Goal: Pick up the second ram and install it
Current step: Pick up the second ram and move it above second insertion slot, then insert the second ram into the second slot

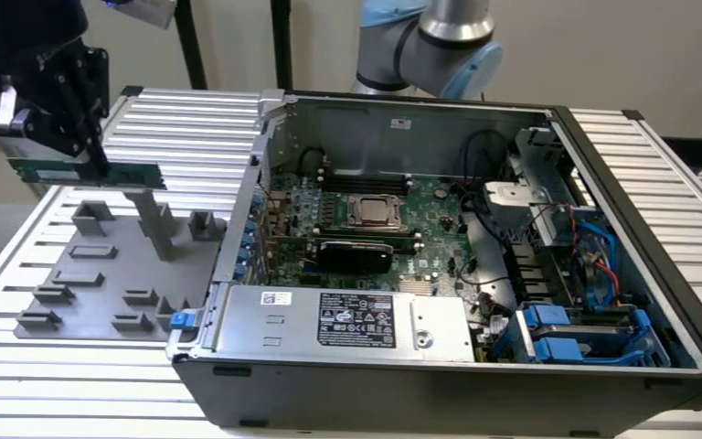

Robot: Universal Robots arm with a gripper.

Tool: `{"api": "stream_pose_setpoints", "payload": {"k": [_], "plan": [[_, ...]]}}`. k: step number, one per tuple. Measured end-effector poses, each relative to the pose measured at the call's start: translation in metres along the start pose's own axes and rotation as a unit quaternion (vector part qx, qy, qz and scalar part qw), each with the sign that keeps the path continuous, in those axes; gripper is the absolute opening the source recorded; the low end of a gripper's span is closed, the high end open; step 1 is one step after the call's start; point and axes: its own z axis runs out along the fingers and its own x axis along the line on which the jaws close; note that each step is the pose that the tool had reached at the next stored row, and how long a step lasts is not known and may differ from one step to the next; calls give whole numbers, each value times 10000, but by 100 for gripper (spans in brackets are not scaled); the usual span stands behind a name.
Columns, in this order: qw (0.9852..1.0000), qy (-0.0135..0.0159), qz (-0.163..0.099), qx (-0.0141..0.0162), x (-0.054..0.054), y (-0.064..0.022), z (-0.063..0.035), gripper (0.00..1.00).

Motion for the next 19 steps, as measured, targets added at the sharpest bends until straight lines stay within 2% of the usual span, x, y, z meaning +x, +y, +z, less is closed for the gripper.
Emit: {"api": "stream_pose_setpoints", "payload": {"k": [3,6,19], "plan": [[10000,-14,-1,0,0,-134,-111,0],[10000,-18,-1,-1,0,-270,-171,0],[10000,-19,-1,0,-10,-859,-199,0]]}}
